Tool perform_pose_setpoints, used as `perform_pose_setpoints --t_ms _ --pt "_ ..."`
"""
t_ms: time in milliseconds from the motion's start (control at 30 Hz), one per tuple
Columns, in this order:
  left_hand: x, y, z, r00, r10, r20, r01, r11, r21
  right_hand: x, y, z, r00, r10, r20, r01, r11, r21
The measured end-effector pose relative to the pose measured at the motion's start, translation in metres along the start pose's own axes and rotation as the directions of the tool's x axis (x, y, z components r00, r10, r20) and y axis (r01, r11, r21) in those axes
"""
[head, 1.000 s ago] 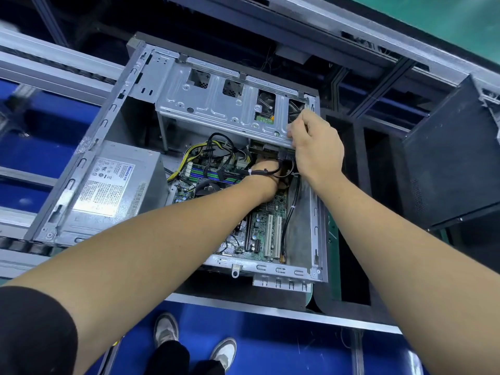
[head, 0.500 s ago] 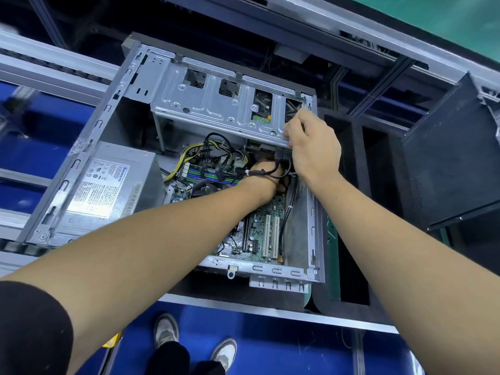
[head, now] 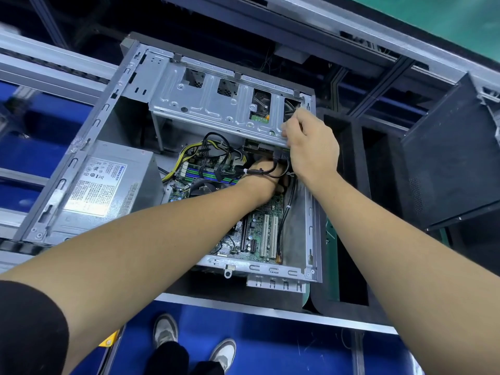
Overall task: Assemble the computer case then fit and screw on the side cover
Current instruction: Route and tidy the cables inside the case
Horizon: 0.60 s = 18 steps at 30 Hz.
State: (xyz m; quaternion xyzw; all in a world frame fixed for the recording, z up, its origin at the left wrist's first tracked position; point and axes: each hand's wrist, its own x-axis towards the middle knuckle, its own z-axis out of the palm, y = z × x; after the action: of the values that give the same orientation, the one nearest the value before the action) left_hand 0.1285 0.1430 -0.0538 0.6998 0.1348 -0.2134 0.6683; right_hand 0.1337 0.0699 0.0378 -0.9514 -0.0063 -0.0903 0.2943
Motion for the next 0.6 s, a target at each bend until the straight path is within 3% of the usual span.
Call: perform_pose_setpoints --t_ms 467,533,600 --pt "-0.004 -0.001 -0.005 0.993 0.090 0.071 -0.109 0.938 0.328 -0.001 -0.002 0.000 1.000 -0.012 0.003 0.012 1.000 -0.007" --pt "-0.008 -0.001 -0.005 0.979 0.193 0.063 -0.200 0.873 0.444 -0.001 -0.001 0.000 1.000 -0.013 0.004 0.013 1.000 -0.006" --pt "-0.012 -0.001 -0.009 0.954 0.249 0.166 -0.299 0.773 0.559 -0.001 -0.001 0.000 1.000 -0.016 0.004 0.016 1.000 -0.011"
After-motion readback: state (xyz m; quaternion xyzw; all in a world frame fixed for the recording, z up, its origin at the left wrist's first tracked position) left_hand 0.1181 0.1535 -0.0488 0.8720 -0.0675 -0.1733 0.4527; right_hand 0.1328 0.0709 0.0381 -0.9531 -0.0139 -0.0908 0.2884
